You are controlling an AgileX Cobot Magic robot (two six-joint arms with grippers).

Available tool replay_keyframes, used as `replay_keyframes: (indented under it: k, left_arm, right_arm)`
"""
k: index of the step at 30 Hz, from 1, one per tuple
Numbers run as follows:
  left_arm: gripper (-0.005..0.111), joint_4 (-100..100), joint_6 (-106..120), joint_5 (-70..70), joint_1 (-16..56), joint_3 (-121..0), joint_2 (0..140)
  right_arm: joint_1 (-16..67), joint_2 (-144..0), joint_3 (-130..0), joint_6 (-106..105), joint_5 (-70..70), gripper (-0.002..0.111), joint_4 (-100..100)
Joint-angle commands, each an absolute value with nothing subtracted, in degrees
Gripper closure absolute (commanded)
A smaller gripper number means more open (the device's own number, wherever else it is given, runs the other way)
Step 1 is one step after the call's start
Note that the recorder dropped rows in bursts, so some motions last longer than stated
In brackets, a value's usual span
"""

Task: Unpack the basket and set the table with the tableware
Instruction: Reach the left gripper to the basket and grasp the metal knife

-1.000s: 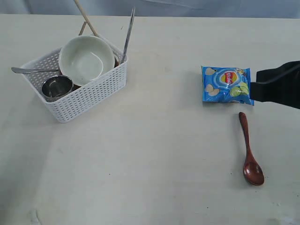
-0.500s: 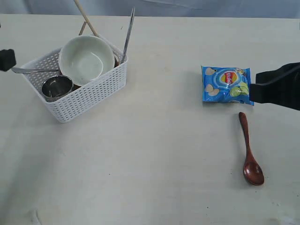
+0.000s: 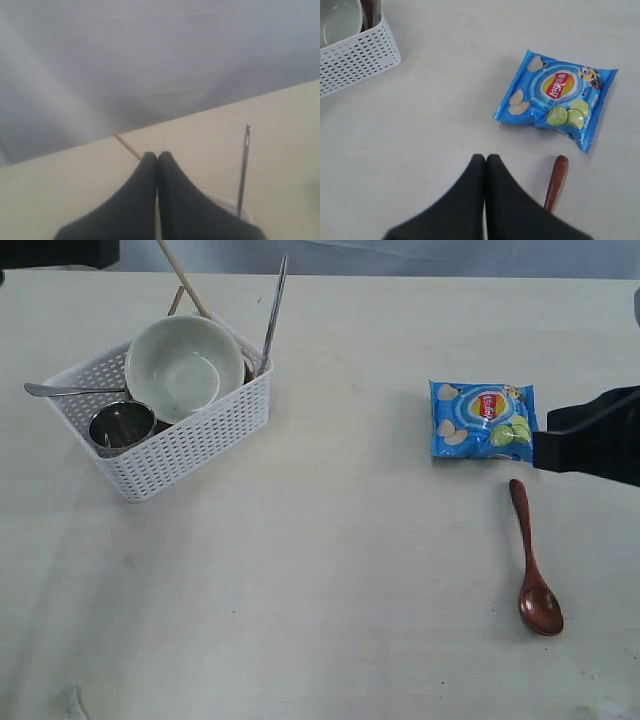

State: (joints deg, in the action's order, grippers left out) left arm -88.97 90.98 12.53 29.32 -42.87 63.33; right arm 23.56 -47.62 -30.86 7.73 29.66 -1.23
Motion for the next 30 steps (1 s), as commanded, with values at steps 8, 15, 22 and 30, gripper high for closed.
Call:
replay_keyframes:
  k: [8,15,22,30]
  left_arm:
    - [0.104,-90.63,90.58,7.05,29.38,-43.49,72.71]
    - [0.068,-90.90,89.61,5.02,29.38,-45.33,74.32]
    - [0.060,-90.69,87.93,2.92,29.38,-47.82,77.43]
    - [0.060,-90.43,88.76,0.38,29.38,-49.08,80.30]
  right_arm:
    - [23.57,-47.66,-31.21,7.23,30.21,0.109,-1.46]
    - [23.57,-47.66,-31.21,7.23,30.33,0.109,-1.46]
    - [23.57,-47.66,-31.21,7.23,30.33,0.109,-1.46]
    - [23.57,-47.66,-31.21,7.23,30.43,0.109,-1.46]
